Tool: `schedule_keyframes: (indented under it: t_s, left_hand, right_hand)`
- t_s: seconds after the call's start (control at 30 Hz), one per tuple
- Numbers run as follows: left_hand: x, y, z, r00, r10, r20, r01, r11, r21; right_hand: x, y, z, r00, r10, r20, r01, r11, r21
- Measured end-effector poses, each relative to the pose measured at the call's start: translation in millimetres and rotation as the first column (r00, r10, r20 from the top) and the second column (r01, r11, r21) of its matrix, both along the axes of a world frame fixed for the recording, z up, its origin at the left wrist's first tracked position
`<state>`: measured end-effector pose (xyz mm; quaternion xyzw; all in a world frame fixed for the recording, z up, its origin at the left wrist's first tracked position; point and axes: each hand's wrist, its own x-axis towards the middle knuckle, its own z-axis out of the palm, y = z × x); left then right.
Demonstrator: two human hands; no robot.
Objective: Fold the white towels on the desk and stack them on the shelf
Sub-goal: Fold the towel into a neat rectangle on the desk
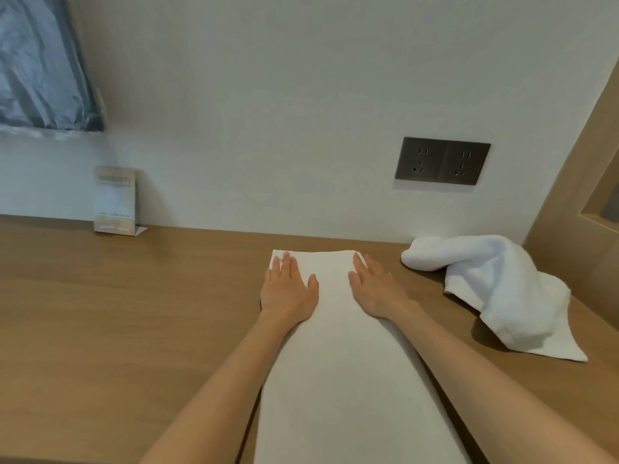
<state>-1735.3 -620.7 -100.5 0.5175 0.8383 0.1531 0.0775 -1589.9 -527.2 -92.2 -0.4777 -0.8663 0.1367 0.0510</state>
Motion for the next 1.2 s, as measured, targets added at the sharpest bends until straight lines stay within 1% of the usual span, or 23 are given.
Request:
schedule_keyframes:
  t_s: [0.07,0.17,0.2,0.23,0.33,0.43,0.57,0.63,0.73,0.8,0.9,1.03,1.1,1.17,1.2]
  left_hand:
    - [-0.5,-8.0,2.9,0.999,-0.033,-0.005,0.033,0.999,-0.013]
    - [3.4,-27.9,6.0,0.998,-0.046,-0.031,0.044,0.997,-0.057]
    - [6.1,-36.4,7.2,0.998,-0.054,-0.037,0.051,0.995,-0.08]
    - [9.7,-45.2,8.7,0.997,-0.068,-0.042,0.064,0.993,-0.099]
    - [23.5,-72.3,12.8,0.991,-0.127,-0.045,0.121,0.985,-0.119]
    - [39.6,-102.7,16.8,0.98,-0.2,-0.003,0.198,0.973,-0.117]
    - [62.2,-150.2,16.5,0.939,-0.342,0.033,0.343,0.939,-0.032]
    - [72.6,-174.0,12.4,0.914,-0.404,0.037,0.404,0.915,0.016]
    - [83.3,-203.4,4.5,0.864,-0.5,-0.059,0.502,0.864,0.027]
    - [85.9,-218.6,-1.0,0.836,-0.53,-0.142,0.537,0.843,0.019]
    - [82.3,-233.4,-8.9,0.798,-0.546,-0.253,0.568,0.823,0.016]
    - [68.5,-236.7,-19.3,0.737,-0.54,-0.406,0.615,0.785,0.072]
    - [62.5,-238.6,-19.8,0.733,-0.529,-0.427,0.623,0.775,0.108]
    - [60.2,-242.3,-14.9,0.768,-0.522,-0.372,0.611,0.771,0.181]
    - [58.8,-243.8,-12.7,0.8,-0.508,-0.319,0.583,0.784,0.212]
  right_hand:
    - [3.1,-7.0,2.3,0.999,0.006,0.037,-0.008,0.999,0.037]
    - [11.5,-21.1,11.9,0.991,0.042,0.127,-0.066,0.979,0.192]
    - [14.9,-27.0,17.4,0.988,0.067,0.14,-0.095,0.973,0.208]
    - [18.9,-33.9,23.3,0.985,0.102,0.142,-0.13,0.97,0.203]
    - [34.4,-62.2,40.5,0.968,0.233,0.097,-0.243,0.964,0.11]
    - [53.0,-99.6,52.3,0.939,0.34,0.052,-0.341,0.94,0.017]
    - [85.1,-144.6,48.3,0.92,0.392,-0.014,-0.393,0.919,-0.043]
    - [104.4,-162.9,39.4,0.911,0.412,0.0,-0.411,0.91,-0.056]
    - [131.1,-185.1,26.4,0.897,0.442,-0.006,-0.441,0.895,-0.07]
    - [144.1,-195.3,19.4,0.891,0.453,0.012,-0.451,0.889,-0.077]
    - [158.4,-204.5,10.2,0.867,0.492,0.08,-0.494,0.87,0.005]
    - [171.0,-206.9,7.1,0.852,0.509,0.119,-0.521,0.844,0.123]
    - [174.3,-206.1,9.4,0.857,0.506,0.096,-0.514,0.848,0.129]
    - [176.7,-204.5,12.8,0.868,0.494,0.058,-0.497,0.859,0.121]
    - [177.6,-203.6,14.6,0.877,0.479,0.032,-0.48,0.87,0.116]
